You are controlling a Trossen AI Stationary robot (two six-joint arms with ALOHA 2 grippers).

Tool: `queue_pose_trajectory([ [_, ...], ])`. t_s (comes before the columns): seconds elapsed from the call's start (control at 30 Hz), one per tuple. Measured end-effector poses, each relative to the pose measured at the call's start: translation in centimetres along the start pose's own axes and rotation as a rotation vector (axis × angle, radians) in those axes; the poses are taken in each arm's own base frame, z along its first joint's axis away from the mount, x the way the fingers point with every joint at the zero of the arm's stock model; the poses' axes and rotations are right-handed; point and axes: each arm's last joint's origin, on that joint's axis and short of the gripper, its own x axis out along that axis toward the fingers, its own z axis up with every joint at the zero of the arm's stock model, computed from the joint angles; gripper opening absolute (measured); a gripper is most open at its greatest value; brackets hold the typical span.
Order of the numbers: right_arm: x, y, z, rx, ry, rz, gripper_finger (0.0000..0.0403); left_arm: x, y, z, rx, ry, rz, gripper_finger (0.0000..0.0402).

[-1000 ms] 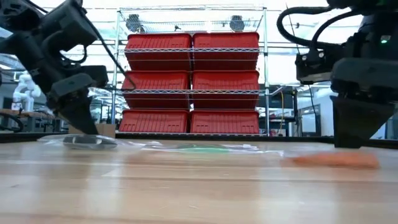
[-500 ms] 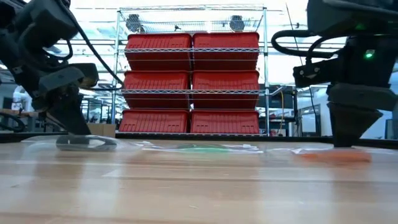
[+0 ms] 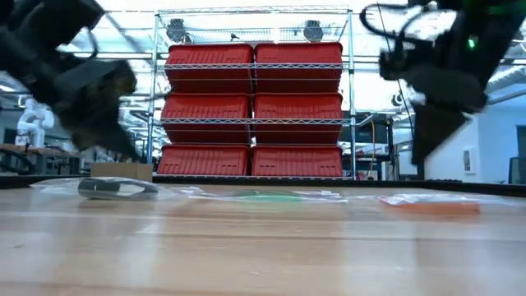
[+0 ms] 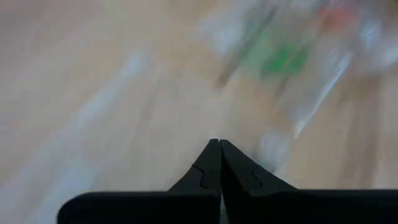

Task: Sort rubber bands
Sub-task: Move all the transparent zip bags and align them to the center of the table

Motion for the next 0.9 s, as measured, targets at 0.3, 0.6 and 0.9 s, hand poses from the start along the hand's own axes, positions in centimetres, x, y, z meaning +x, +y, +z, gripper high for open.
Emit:
queue_pose_trajectory([
  [0.3, 3.4, 0.7, 5.2, -0.048, -0.139, 0.17, 0.0, 2.0, 0.3, 2.9, 0.042, -0.136, -0.113, 0.0002],
  [0.6, 7.5, -0.4, 7.2, -0.049, -0.083, 0.187, 0.0, 2.0, 0.3, 3.0, 0.068, -0.138, -0.126, 0.0002],
  [0.9, 10.2, -1.8, 8.6, -0.044, -0.065, 0.177, 0.0, 2.0, 0.2, 2.9, 0.074, -0.122, -0.145, 0.0002],
])
